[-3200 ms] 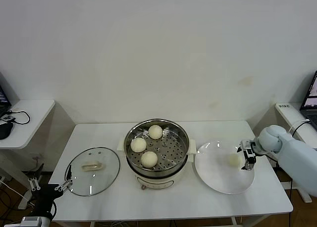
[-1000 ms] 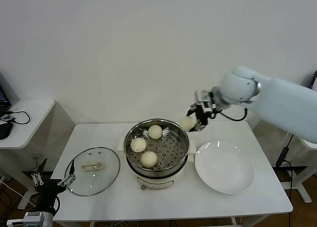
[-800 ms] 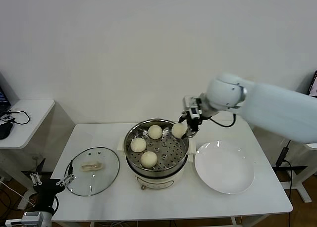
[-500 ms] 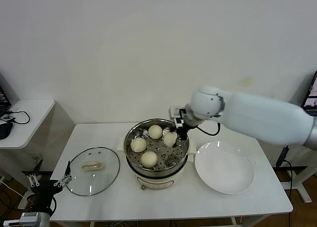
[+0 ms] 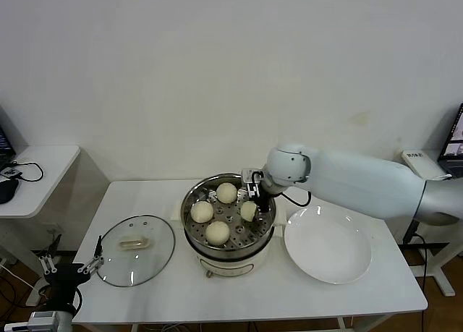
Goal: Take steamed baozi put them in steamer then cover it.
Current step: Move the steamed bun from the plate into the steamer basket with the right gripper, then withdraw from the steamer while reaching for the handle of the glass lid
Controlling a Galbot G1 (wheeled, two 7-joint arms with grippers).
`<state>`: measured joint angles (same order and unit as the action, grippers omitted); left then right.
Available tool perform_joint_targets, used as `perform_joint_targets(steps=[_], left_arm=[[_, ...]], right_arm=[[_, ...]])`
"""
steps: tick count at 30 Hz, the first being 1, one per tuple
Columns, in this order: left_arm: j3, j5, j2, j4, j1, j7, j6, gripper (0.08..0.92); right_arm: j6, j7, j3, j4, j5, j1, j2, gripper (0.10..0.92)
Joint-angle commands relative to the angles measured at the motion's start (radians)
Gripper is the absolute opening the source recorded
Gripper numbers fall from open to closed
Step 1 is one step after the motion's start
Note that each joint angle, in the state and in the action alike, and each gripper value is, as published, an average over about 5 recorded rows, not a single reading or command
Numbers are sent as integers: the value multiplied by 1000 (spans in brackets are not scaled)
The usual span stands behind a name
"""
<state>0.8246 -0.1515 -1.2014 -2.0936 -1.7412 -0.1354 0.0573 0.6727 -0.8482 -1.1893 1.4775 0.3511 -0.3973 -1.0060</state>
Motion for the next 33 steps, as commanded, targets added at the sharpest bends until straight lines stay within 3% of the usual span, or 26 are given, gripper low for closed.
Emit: perform_joint_targets(steps=[1, 10, 16, 20, 27, 33], left_arm=[[0, 1, 1, 1, 0, 0, 0, 823], [0, 1, -1, 1, -1, 0, 1, 823], [0, 1, 0, -3, -3, 0, 1, 823], [-1, 1, 2, -7, -3, 0, 0, 823], [-9, 3, 2, -11, 0, 0, 0, 823], [-12, 2, -1, -18, -1, -3, 0, 823]], right_arm=[[7, 5, 7, -27, -25, 34, -22, 619], [-6, -1, 36, -25, -37, 23, -14, 631], [-8, 11, 98, 17, 3, -2, 31, 773], [-2, 51, 154, 100, 50, -12, 95, 817], [1, 352, 285, 266, 162, 76, 236, 823], [-80, 699, 630, 370, 135, 470, 349, 823]])
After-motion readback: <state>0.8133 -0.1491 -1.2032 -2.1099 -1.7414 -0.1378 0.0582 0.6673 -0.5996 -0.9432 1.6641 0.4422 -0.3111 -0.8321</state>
